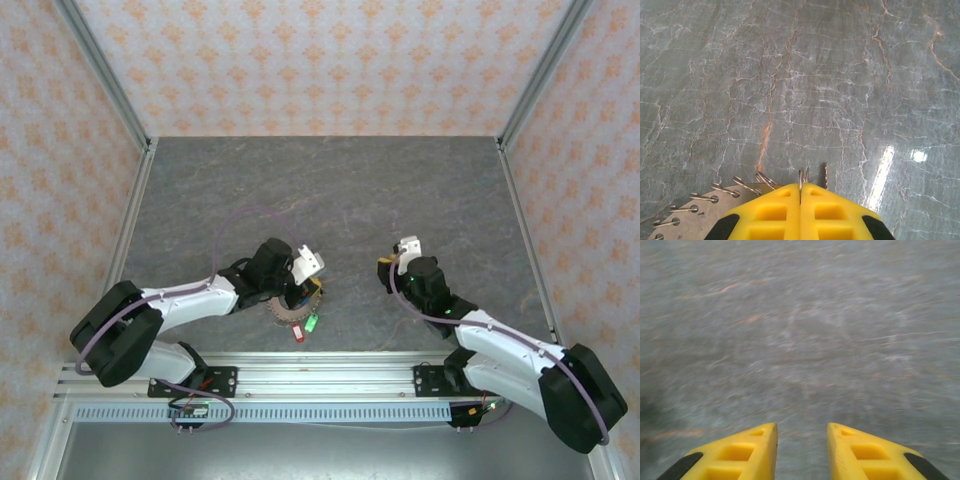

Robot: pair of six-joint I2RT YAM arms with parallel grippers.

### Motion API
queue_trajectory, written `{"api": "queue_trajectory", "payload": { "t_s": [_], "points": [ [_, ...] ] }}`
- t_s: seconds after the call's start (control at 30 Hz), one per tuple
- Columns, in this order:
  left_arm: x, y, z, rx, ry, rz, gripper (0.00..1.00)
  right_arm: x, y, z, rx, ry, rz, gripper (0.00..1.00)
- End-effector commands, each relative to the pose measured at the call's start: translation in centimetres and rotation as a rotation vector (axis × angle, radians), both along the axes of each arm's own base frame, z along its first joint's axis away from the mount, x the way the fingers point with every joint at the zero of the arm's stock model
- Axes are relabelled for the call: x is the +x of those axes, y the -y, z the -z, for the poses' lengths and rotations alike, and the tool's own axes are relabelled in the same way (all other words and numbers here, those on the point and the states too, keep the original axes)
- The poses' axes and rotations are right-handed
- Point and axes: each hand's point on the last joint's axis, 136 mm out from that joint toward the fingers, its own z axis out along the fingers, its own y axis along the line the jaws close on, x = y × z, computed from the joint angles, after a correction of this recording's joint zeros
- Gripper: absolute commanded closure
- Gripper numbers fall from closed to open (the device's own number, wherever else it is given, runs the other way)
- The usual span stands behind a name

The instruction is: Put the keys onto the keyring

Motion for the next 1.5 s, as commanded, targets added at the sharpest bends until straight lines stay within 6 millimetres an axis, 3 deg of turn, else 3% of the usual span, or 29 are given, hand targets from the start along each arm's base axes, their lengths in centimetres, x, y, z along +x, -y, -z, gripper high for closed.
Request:
{"api": "queue_trajectory", "payload": {
  "t_s": [0.0,0.27,0.37,0.47,0.7,0.9,1.03,1.17,1.47],
  "points": [
    [-0.3,0.3,-2.8,-0.078,0.065,0.004,1.0,-1.6,-4.4,-1.7,0.092,-0.011,-0.253,0.69],
    [-1.8,-2.3,-3.8,-0.061,0.143,-0.02,1.0,-3.1,-7.5,-1.0,0.035,-0.016,-0.457,0.69],
    [-2.2,-2.5,-3.5,-0.051,0.133,-0.017,1.0,-2.2,-7.3,-1.0,0.018,-0.009,-0.41,0.68],
    [-2.0,-2.6,-3.0,-0.028,0.123,-0.017,1.0,-0.4,-5.7,-0.9,-0.005,-0.009,-0.259,0.67],
    [-0.8,-0.1,-1.5,0.005,0.061,0.023,1.0,2.3,-0.6,-0.6,-0.009,-0.081,0.087,0.64],
    [0.4,3.0,1.7,0.077,0.007,0.026,1.0,2.2,0.4,-0.5,0.021,-0.083,0.136,0.64],
    [0.4,5.2,2.6,0.078,-0.012,0.038,1.0,2.1,0.7,-0.6,0.026,-0.082,0.145,0.63],
    [1.0,5.6,1.8,0.039,-0.004,-0.013,0.95,2.0,0.8,-0.6,0.025,-0.085,0.146,0.62],
    [1.7,1.2,-2.8,-0.01,0.141,-0.217,0.87,2.3,0.6,-0.7,0.032,-0.09,0.143,0.6]
  ]
}}
